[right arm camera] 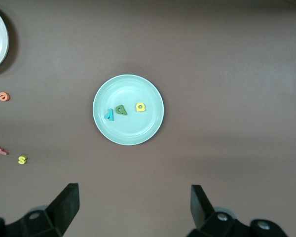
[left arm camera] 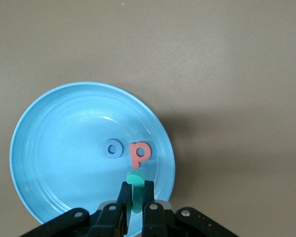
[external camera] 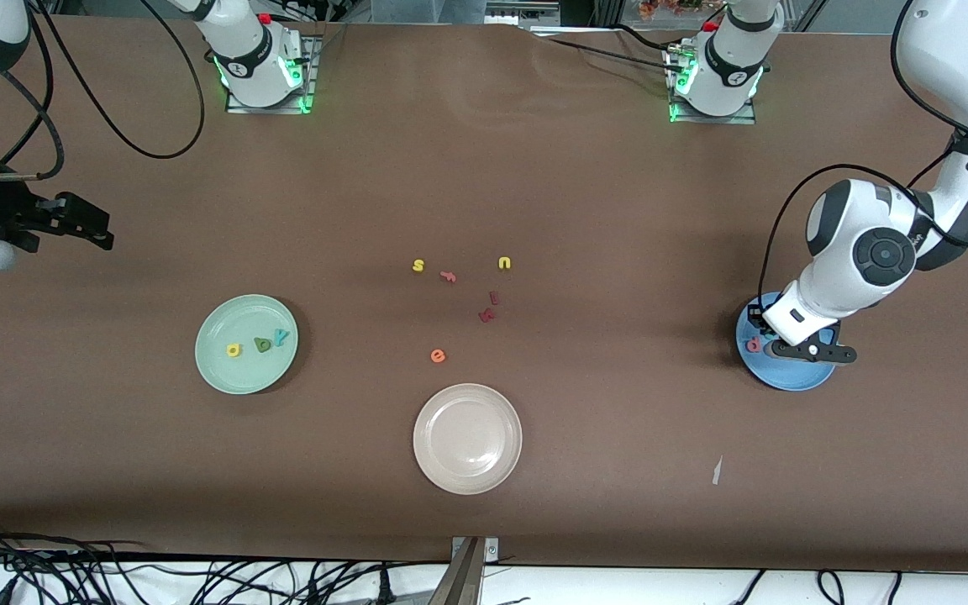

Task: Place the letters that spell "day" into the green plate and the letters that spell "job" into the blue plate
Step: 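Carry the teal hook letter to the blue plate and open the left gripper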

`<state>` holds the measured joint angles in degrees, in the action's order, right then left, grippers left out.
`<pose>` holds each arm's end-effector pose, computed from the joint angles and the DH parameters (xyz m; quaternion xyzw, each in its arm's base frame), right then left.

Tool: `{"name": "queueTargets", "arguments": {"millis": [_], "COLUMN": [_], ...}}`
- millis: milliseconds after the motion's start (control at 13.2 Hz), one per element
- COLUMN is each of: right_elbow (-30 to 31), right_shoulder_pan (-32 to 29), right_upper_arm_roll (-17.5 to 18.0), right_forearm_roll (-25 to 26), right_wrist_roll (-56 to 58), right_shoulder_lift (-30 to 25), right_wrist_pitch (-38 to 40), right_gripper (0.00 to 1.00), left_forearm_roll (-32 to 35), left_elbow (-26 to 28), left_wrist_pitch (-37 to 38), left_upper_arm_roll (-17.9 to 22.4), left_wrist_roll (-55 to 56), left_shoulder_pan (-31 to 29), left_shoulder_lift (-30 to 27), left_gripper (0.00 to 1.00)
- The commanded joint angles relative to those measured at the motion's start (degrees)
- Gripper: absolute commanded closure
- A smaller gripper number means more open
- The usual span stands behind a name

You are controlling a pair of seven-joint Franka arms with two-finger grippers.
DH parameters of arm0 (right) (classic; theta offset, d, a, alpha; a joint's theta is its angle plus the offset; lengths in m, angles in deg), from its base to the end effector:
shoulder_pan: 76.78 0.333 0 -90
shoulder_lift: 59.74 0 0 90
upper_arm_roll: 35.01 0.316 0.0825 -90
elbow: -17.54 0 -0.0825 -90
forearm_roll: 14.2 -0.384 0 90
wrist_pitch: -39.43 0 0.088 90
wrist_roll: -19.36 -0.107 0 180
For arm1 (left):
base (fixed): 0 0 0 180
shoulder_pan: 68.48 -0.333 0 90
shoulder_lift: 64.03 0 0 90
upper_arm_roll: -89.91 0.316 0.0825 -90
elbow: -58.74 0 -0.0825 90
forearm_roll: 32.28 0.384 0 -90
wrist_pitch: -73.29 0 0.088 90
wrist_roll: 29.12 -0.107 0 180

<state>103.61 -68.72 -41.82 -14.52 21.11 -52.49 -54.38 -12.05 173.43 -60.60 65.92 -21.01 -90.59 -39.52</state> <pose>0.5983 0.0180 0.5904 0.9996 0.0265 0.0047 0.0047 0.6009 -0.0069 0.2555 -0.9975 0.0565 0.0158 0.0404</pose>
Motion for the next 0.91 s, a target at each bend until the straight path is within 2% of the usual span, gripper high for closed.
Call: {"name": "queueTargets", "arguments": {"millis": [0, 152, 379, 455, 531, 834], "right_elbow": [-1.3, -1.3, -1.2, -1.2, -1.3, -1.2], "right_shoulder_pan": [-0.2, -0.2, -0.1, -0.1, -0.1, -0.1], "right_upper_arm_roll": [-0.8, -1.7, -1.6, -1.6, -1.6, -2.3], "right_forearm_roll": [-0.2, -0.2, 0.0, 0.1, 0.1, 0.1], "right_wrist_roll": [-0.6, -0.5, -0.5, -0.5, -0.5, -0.4], "right_shoulder_lift": [0.0, 0.1, 0.4, 0.5, 0.4, 0.1], "right_wrist_pitch": [0.6, 0.6, 0.7, 0.7, 1.0, 1.6], "right_gripper": [0.00, 0.00, 0.00, 0.00, 0.00, 0.00], "left_forearm_roll": [2.1, 2.1, 2.0, 2.0, 2.1, 1.4], "left_elbow": [-0.4, -2.8, -3.0, -3.2, -4.5, -9.6], "left_wrist_pitch": [-2.0, -2.0, -1.6, -1.5, -0.5, 7.5], "left_upper_arm_roll": [-0.5, -0.2, 0.0, 0.0, 0.0, -0.7], "left_wrist_roll": [-3.1, -4.5, -4.6, -4.5, -4.6, -4.5], "left_shoulder_pan": [-2.2, -2.4, -2.4, -2.3, -2.4, -1.5], "left_shoulder_lift": [1.2, 4.2, 4.7, 4.7, 4.7, 4.1], "left_gripper": [1.00, 1.00, 1.00, 0.85, 0.01, 0.00]}}
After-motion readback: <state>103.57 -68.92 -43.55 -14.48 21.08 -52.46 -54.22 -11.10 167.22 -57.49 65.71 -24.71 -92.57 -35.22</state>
